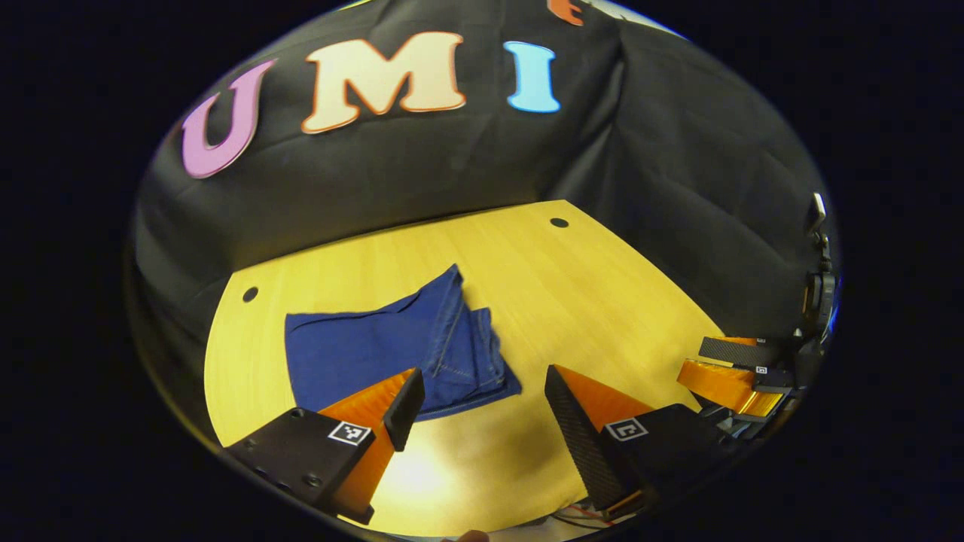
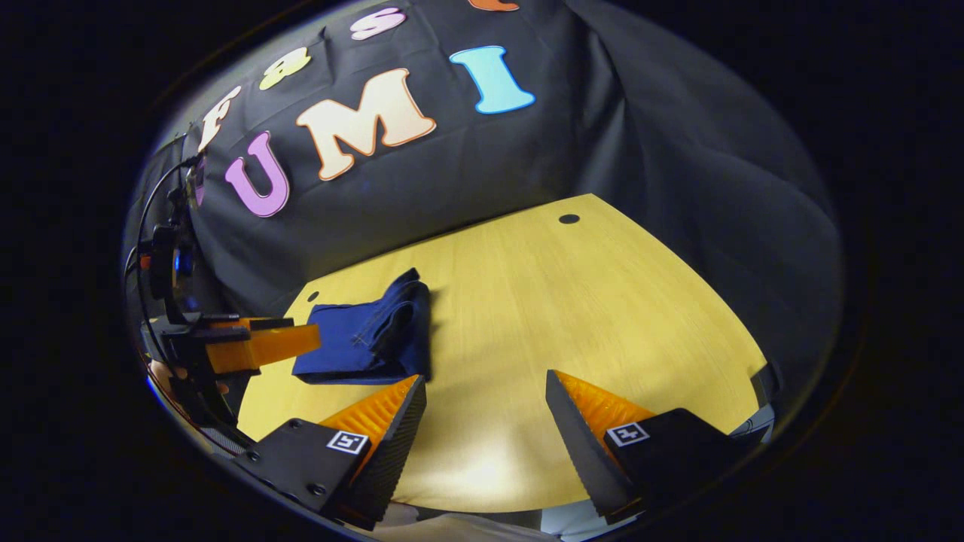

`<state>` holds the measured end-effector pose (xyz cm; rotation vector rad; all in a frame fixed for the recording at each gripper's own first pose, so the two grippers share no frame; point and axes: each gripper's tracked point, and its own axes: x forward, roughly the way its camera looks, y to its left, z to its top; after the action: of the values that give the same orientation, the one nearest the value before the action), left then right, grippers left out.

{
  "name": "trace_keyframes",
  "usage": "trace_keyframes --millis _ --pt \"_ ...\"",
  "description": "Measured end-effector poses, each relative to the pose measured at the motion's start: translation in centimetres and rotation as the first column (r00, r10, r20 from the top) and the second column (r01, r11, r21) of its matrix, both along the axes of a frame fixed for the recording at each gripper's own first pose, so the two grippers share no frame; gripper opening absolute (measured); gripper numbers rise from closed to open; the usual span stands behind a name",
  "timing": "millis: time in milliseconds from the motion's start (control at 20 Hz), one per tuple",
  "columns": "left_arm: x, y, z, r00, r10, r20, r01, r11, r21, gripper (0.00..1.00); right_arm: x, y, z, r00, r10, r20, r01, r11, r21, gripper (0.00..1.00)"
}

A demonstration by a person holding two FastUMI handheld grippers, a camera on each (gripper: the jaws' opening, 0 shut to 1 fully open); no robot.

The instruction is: Grasp the waist and the cuffs of the jeans and fold them to make the two legs overlap; first hold the waist and fold one-third of the jeans toward the cuffs, then hold the cuffs and fold the remaining one-third in the same direction to finish folding.

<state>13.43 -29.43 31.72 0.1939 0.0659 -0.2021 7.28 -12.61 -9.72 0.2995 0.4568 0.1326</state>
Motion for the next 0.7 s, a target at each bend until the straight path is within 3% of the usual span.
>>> trace_keyframes --millis 250,450,700 --pt "-1.5 9.7 -2.9 0.995 0.086 -0.058 -0.092 0.988 -0.127 0.96 -0.4 5.5 1.0 1.000 0.015 0.016 -0.014 1.000 -0.009 0.98" --pt "-4.0 18.0 -2.9 0.979 0.196 -0.049 -0.200 0.975 -0.096 0.96 -0.7 9.7 1.3 0.999 0.027 0.021 -0.027 0.999 0.031 0.99" --pt "-4.8 23.8 -3.2 0.971 0.229 -0.069 -0.235 0.968 -0.093 0.96 -1.1 12.3 1.3 1.000 0.002 0.020 -0.003 1.000 0.004 0.99"
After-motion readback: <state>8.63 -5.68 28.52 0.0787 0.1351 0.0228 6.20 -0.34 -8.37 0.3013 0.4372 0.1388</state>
